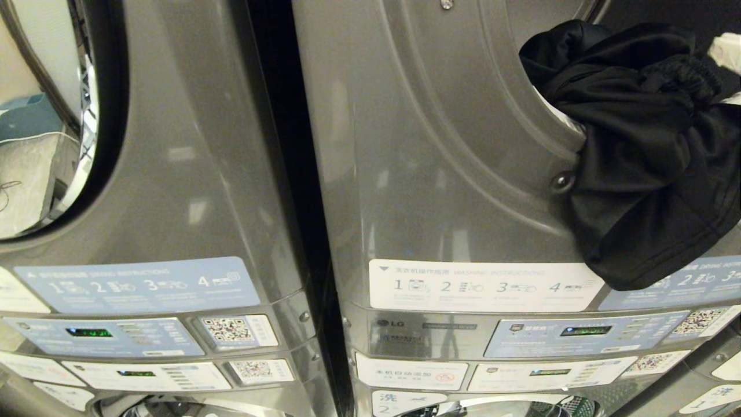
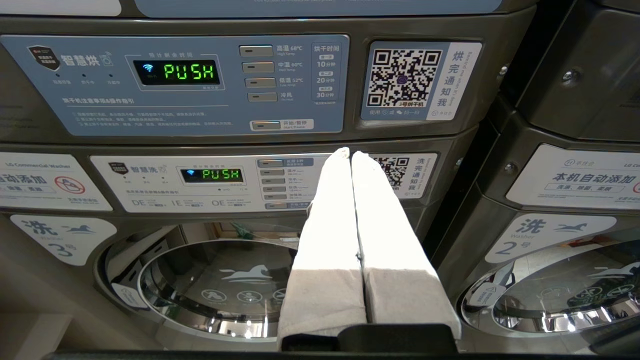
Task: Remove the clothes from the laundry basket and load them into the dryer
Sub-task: Put the clothes in the dryer
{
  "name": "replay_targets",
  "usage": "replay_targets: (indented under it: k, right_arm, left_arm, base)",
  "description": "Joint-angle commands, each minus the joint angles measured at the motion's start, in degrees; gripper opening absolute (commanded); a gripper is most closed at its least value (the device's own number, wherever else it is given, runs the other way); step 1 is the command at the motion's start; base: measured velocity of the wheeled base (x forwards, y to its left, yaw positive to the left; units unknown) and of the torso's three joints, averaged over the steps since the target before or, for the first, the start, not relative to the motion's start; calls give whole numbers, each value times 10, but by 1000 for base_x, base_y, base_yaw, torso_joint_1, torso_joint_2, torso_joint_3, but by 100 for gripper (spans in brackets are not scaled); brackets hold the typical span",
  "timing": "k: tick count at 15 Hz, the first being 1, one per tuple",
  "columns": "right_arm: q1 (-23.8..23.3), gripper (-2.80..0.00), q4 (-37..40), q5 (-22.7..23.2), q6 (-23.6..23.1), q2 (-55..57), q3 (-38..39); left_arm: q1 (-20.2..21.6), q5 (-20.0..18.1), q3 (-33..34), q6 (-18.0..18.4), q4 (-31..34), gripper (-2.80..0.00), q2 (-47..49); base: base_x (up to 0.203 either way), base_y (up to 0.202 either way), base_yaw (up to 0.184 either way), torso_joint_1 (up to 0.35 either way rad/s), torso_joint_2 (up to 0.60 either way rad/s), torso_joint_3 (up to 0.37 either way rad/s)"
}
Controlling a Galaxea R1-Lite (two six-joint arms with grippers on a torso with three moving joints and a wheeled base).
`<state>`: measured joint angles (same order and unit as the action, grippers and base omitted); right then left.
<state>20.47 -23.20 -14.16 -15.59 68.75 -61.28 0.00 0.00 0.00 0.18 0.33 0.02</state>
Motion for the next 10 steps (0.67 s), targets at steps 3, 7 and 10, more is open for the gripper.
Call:
replay_targets:
  k: [3, 7, 10]
  right_arm:
    - [-1, -280, -2, -11, -1, 140, -152]
    - [5, -280, 18, -22, -3, 131, -188]
    - [14, -280, 55, -26, 12, 22, -103]
  left_arm:
    - [0, 0, 1, 0, 0, -280, 0]
    - [0, 0, 1, 0, 0, -280, 0]
    - [0, 0, 1, 0, 0, -280, 0]
  base:
    - [0, 0, 0, 0, 0, 0]
    - [0, 0, 0, 0, 0, 0]
    - [0, 0, 0, 0, 0, 0]
